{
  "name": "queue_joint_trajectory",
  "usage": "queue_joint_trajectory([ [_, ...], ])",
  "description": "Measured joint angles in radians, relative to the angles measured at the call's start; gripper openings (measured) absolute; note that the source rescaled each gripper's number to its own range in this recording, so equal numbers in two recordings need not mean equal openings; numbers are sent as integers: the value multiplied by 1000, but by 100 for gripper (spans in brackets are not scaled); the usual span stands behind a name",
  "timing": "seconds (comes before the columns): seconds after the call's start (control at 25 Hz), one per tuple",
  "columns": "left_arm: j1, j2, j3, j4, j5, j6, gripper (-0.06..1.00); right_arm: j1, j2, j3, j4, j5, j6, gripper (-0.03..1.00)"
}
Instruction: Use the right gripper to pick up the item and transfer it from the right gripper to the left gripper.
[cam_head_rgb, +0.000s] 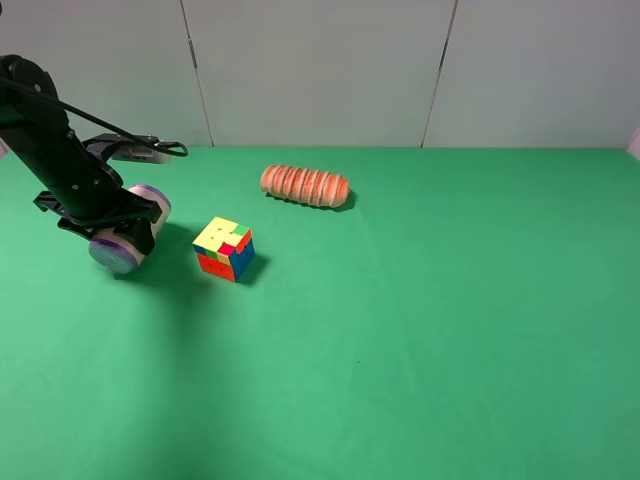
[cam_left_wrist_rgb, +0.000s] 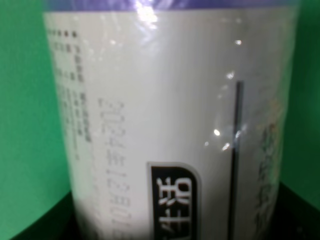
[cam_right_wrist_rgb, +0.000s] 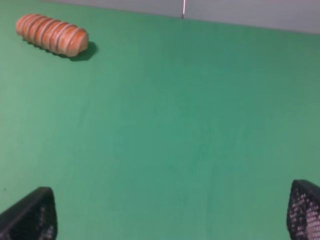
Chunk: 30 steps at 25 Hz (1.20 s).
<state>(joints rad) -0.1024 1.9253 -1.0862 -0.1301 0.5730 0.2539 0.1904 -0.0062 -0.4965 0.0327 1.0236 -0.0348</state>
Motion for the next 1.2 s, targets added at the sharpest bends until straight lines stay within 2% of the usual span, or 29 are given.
queue_joint_trajectory([
  [0.28, 0, 0, 0, 0, 0, 2, 2, 0, 0, 0, 0, -1, 0, 100],
  [0.32, 0, 0, 0, -1, -5, -6, 16, 0, 0, 0, 0, -1, 0, 100],
  [0.36, 0, 0, -1, -2, -14, -22, 41, 0, 0, 0, 0, -1, 0, 100],
  [0.4, 0, 0, -2, -3, -23, -34, 60, 0, 0, 0, 0, -1, 0, 100],
  [0.44, 0, 0, -2, -3, -28, -44, 75, 0, 0, 0, 0, -1, 0, 100],
  [0.48, 0, 0, -3, -3, -28, -46, 84, 0, 0, 0, 0, -1, 0, 100],
  [0.56, 0, 0, -3, -3, -28, -49, 93, 0, 0, 0, 0, -1, 0, 100],
  [0.68, 0, 0, -4, -3, -29, -50, 98, 0, 0, 0, 0, -1, 0, 100],
  [1.0, 0, -20, -5, -4, -24, -50, 100, 0, 0, 0, 0, -1, 0, 100],
  [1.2, 0, -70, -36, -4, 48, -51, 100, 0, 0, 0, 0, -1, 0, 100],
])
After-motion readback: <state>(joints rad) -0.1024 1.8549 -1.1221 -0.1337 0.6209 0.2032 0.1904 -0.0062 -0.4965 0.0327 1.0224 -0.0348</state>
